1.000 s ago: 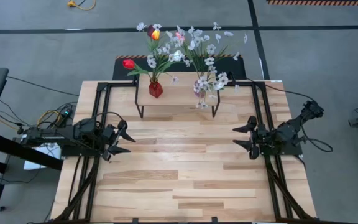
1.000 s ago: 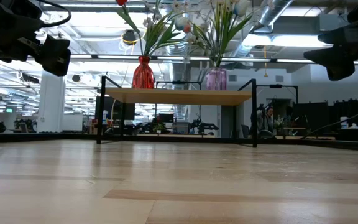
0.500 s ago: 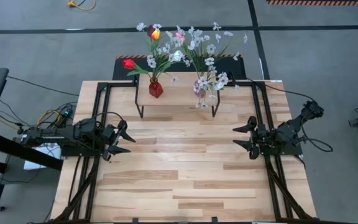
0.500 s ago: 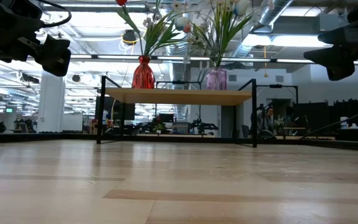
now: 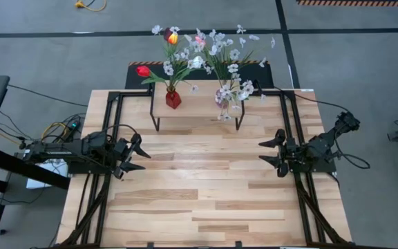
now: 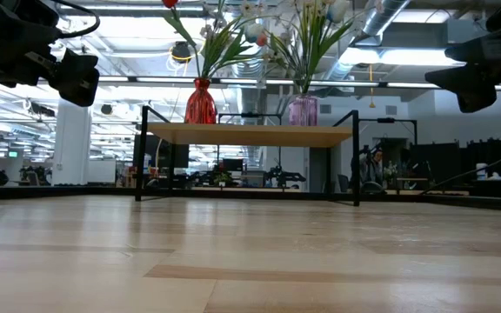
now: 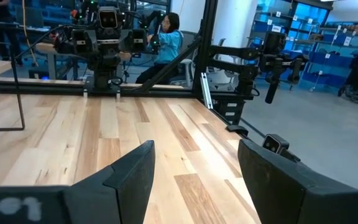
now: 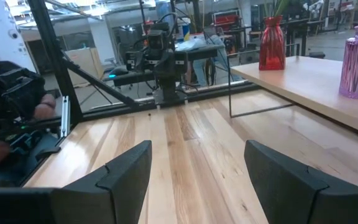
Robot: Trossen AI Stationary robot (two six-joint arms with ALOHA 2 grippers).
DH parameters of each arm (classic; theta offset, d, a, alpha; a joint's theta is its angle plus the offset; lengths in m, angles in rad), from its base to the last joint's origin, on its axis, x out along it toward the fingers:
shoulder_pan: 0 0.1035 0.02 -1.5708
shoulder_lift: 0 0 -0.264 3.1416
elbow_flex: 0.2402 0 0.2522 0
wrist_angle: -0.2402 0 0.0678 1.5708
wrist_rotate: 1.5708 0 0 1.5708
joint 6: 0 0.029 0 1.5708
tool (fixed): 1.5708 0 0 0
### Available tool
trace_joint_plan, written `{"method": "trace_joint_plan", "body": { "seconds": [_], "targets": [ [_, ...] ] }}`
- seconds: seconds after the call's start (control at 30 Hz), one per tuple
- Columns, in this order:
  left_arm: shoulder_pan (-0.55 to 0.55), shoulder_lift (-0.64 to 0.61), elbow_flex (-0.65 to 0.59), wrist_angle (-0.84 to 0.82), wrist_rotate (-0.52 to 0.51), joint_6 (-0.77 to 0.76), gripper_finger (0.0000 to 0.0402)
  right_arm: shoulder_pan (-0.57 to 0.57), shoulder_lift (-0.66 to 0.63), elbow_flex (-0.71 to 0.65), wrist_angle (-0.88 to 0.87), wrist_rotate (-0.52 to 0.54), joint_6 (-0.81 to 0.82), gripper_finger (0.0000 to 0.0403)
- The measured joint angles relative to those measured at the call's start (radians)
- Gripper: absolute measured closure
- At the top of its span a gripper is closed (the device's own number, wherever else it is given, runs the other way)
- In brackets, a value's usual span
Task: Pick and place flowers into a vace then onto a shelf
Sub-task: Return to Home Position
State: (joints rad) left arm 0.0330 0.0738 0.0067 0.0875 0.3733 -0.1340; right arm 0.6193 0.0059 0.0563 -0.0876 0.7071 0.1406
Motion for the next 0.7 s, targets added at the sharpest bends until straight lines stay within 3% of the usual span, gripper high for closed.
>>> {"method": "trace_joint_plan", "body": {
  "seconds": [0.7],
  "targets": [
    [0.0,0.0,0.0,-0.001,-0.024,0.003,0.0181,0.0,0.0,0.0,0.0,0.0,0.0,0.0153]
  ]
}}
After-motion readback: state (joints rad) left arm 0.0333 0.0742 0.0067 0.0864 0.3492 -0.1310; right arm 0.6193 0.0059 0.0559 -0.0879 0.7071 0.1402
